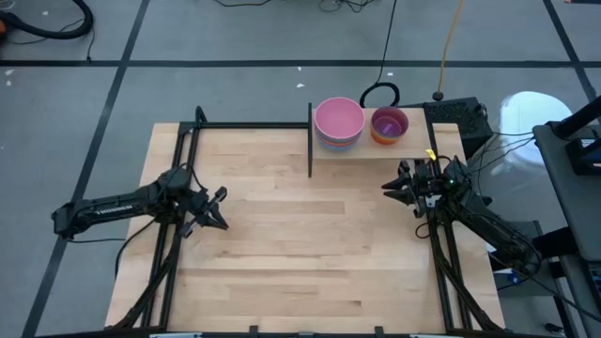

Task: Place and stack bowls onto a shelf
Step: Return to Home Position

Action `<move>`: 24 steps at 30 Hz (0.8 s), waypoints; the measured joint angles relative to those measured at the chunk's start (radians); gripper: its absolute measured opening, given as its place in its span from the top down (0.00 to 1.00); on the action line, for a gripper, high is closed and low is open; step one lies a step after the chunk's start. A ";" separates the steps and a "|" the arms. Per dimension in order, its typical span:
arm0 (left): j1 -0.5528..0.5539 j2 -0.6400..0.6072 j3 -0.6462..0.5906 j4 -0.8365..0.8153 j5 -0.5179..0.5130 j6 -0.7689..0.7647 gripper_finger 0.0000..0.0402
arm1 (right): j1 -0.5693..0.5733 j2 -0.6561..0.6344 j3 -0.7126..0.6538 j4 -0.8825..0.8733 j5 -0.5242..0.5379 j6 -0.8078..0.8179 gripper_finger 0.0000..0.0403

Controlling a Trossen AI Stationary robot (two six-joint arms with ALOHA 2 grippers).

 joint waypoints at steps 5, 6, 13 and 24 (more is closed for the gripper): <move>0.000 0.000 0.000 0.003 0.000 0.003 0.92 | 0.000 0.000 0.000 0.000 0.000 -0.007 0.76; 0.000 0.000 0.000 0.006 0.000 0.004 0.92 | 0.000 0.000 0.000 0.000 0.000 -0.007 0.76; 0.000 0.000 -0.001 0.018 -0.003 0.006 0.92 | 0.000 0.000 0.000 -0.001 0.000 -0.007 0.76; 0.000 0.000 -0.001 0.022 -0.002 0.006 0.92 | 0.000 0.000 -0.001 -0.002 -0.001 -0.007 0.76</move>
